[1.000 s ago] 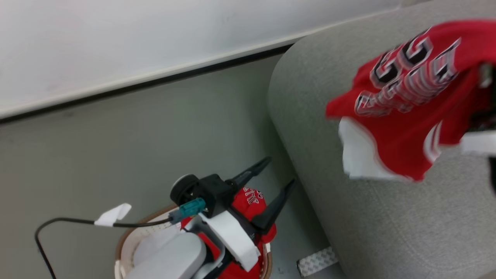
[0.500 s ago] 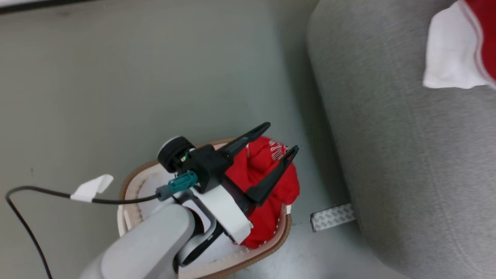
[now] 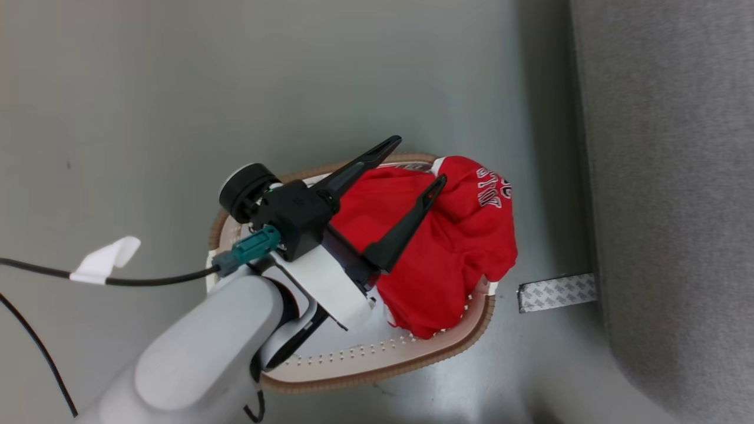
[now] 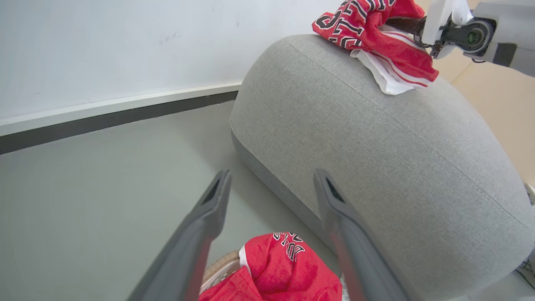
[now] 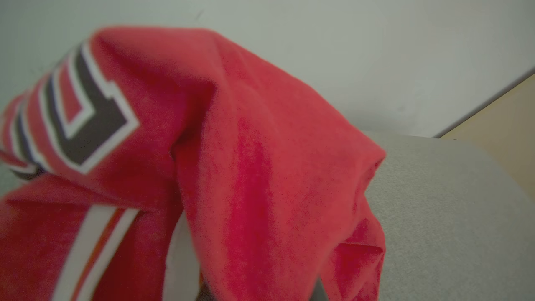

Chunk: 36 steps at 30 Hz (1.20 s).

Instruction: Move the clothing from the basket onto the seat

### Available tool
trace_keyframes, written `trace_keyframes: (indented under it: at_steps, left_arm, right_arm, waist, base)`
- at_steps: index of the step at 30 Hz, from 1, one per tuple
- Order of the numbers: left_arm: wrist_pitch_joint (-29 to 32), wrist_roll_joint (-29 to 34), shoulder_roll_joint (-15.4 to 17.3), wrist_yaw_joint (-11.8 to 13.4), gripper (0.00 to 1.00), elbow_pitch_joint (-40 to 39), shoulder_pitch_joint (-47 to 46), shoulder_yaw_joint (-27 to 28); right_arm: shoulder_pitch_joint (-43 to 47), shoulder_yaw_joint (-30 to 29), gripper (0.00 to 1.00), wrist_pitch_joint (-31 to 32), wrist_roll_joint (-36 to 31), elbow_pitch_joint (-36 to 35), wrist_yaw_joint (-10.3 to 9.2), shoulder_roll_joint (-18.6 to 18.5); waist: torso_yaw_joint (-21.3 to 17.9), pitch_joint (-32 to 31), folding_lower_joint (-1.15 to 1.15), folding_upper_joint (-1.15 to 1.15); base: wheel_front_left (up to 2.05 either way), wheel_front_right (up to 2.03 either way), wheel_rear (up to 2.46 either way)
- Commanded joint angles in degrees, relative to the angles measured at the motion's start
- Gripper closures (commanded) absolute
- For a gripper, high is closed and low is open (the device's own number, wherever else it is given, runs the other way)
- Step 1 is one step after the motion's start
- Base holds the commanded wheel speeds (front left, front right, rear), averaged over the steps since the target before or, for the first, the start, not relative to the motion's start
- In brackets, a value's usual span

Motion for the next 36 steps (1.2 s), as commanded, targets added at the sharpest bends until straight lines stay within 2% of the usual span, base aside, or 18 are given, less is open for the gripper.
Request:
trace_keyframes:
  at_steps: [1, 3, 4, 5, 6, 7, 8, 9, 19, 23, 31, 36]
  left_arm:
    - [-0.35, 0.26, 0.33, 0.04, 0.0, 0.19, -0.28, 0.17]
    - [-0.54, 0.23, 0.53, 0.03, 0.0, 0.49, 0.0, 0.14]
    - [-0.73, 0.16, 0.56, 0.07, 0.0, 0.65, 0.17, 0.15]
    - [-0.85, 0.07, 0.6, 0.15, 0.0, 0.77, 0.29, 0.15]
    - [-0.98, -0.03, 0.63, 0.16, 0.0, 0.9, 0.41, 0.18]
    - [-0.99, -0.14, 0.62, 0.25, 0.0, 1.08, 0.56, 0.17]
    - [-1.12, 0.01, 0.64, 0.31, 0.0, 1.27, 0.62, 0.07]
    - [-1.21, 0.17, 0.57, 0.35, 0.0, 1.51, 0.61, -0.04]
    - [-2.91, -1.62, -0.33, 0.74, 0.0, 4.66, 2.59, -0.28]
    - [-3.89, -2.71, -0.32, 1.15, 0.0, 6.26, 4.26, 0.21]
    - [-6.21, -5.61, 0.0, 2.71, 0.0, 8.59, 8.43, 2.51]
    - [-7.1, -7.41, 0.72, 4.42, 0.0, 8.92, 11.41, 5.41]
  right_arm:
    - [-0.97, 0.37, 1.0, 0.48, -0.41, 0.61, -0.12, -0.2]
    - [-1.49, 1.39, 1.0, 3.44, -1.33, 3.05, -0.12, -0.32]
    - [-1.72, 1.81, 0.96, 4.65, -1.47, 3.96, -0.12, -0.18]
    - [-2.21, 1.89, 0.88, 5.59, -1.43, 4.76, -0.12, -0.16]
    - [-2.4, 2.12, 0.68, 6.78, -1.53, 5.71, -0.12, 0.01]
    - [-2.31, 2.69, 0.54, 7.55, -1.7, 6.28, -0.12, 0.42]
    - [-2.38, 2.93, 0.16, 7.65, -1.78, 6.63, -0.12, 0.55]
    - [-2.42, 3.02, 0.0, 7.58, -1.92, 6.84, -0.12, 0.44]
    - [1.03, 6.37, 0.0, 8.48, -0.91, 8.63, -0.12, -0.06]
    - [4.0, 9.88, 0.0, 8.33, -0.01, 8.04, -0.12, -1.1]
    - [9.8, 16.31, 0.0, 5.45, 6.93, 4.5, -0.12, -3.0]
    - [12.99, 19.16, 0.0, 2.6, 12.6, -1.2, -0.13, -3.97]
  waist:
    - [0.88, 0.89, -0.01, 0.0]
    - [1.01, 0.9, -0.01, 0.0]
    - [1.01, 0.8, -0.01, 0.0]
    - [0.95, 0.67, -0.01, 0.0]
    - [0.85, 0.46, -0.01, 0.0]
    - [0.75, 0.12, -0.01, 0.0]
    - [0.66, -0.29, -0.01, 0.0]
    - [0.59, -0.69, -0.01, 0.0]
    - [-0.67, -8.5, -0.01, 0.0]
    - [-1.15, -13.29, -0.01, 0.0]
    - [-1.05, -23.82, -0.01, 0.0]
    - [-0.2, -30.12, -0.01, 0.0]
  base:
    - [0.0, 0.0, 0.0]
    - [0.0, 0.0, 0.0]
    - [0.0, 0.0, 0.0]
    - [0.0, 0.0, 0.0]
    - [0.0, 0.0, 0.0]
    - [0.0, 0.0, 0.0]
    - [0.0, 0.0, 0.0]
    - [0.0, 0.0, 0.0]
    - [0.0, 0.0, 0.0]
    - [0.0, 0.0, 0.0]
    - [0.0, 0.0, 0.0]
    - [0.0, 0.0, 0.0]
